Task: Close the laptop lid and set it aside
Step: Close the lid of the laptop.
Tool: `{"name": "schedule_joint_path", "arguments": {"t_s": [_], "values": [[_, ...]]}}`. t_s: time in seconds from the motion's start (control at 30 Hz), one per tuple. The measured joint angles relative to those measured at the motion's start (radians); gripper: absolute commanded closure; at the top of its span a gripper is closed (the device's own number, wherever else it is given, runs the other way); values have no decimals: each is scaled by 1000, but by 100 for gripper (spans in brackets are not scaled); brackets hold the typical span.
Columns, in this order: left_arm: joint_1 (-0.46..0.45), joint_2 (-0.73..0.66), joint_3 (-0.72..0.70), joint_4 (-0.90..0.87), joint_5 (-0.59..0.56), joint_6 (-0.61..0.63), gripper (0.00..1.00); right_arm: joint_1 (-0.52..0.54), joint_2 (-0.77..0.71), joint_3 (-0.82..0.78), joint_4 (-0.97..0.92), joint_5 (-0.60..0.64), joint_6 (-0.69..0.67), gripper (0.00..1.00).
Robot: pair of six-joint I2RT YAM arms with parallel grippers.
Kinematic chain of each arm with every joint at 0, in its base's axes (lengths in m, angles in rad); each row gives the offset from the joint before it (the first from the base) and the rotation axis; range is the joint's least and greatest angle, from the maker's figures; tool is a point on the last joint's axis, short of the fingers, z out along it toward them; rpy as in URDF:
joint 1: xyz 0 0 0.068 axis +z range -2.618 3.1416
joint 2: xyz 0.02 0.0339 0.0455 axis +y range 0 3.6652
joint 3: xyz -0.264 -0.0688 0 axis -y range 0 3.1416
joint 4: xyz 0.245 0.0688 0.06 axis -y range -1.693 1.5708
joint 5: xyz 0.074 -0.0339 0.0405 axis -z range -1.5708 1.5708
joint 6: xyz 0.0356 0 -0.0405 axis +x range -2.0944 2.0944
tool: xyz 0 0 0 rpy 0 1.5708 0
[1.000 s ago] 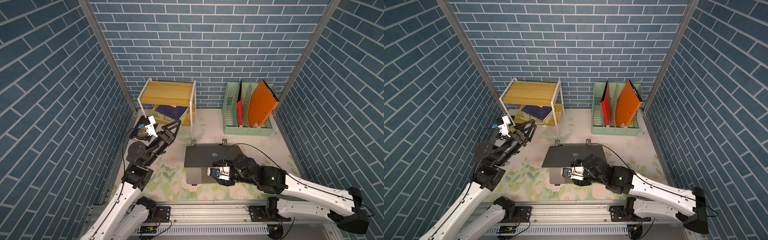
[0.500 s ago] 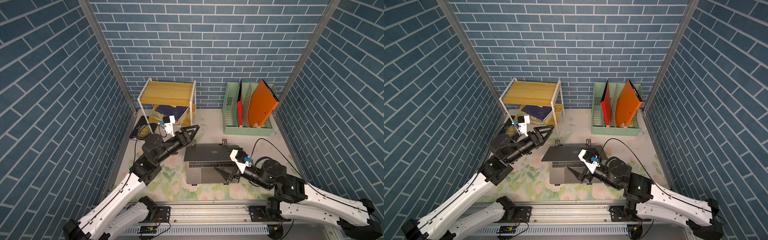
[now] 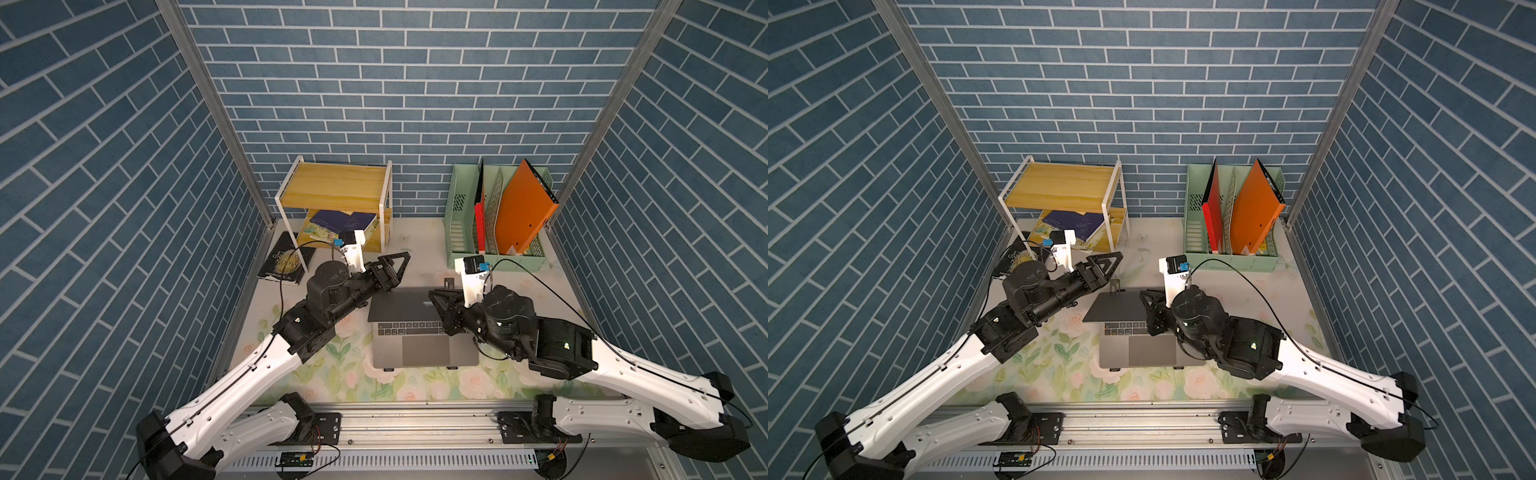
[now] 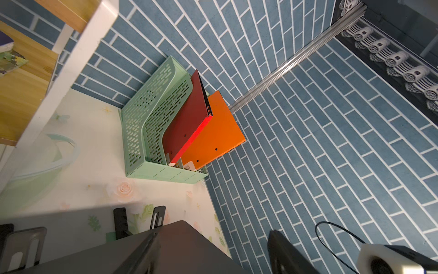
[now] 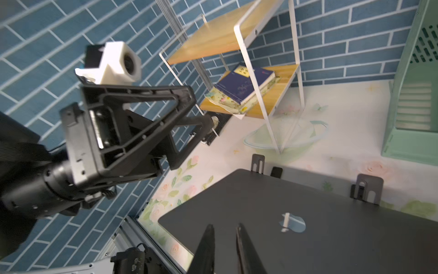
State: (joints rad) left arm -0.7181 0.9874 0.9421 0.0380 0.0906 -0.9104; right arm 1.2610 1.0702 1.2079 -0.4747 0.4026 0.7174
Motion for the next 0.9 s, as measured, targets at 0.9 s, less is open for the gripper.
{"name": "schedule_joint_path", "arguments": {"t_s": [0.9], "values": [[-1,-24,-58,-26,-43,18,23,-117,203,187,-410,-262,-45,92]]}}
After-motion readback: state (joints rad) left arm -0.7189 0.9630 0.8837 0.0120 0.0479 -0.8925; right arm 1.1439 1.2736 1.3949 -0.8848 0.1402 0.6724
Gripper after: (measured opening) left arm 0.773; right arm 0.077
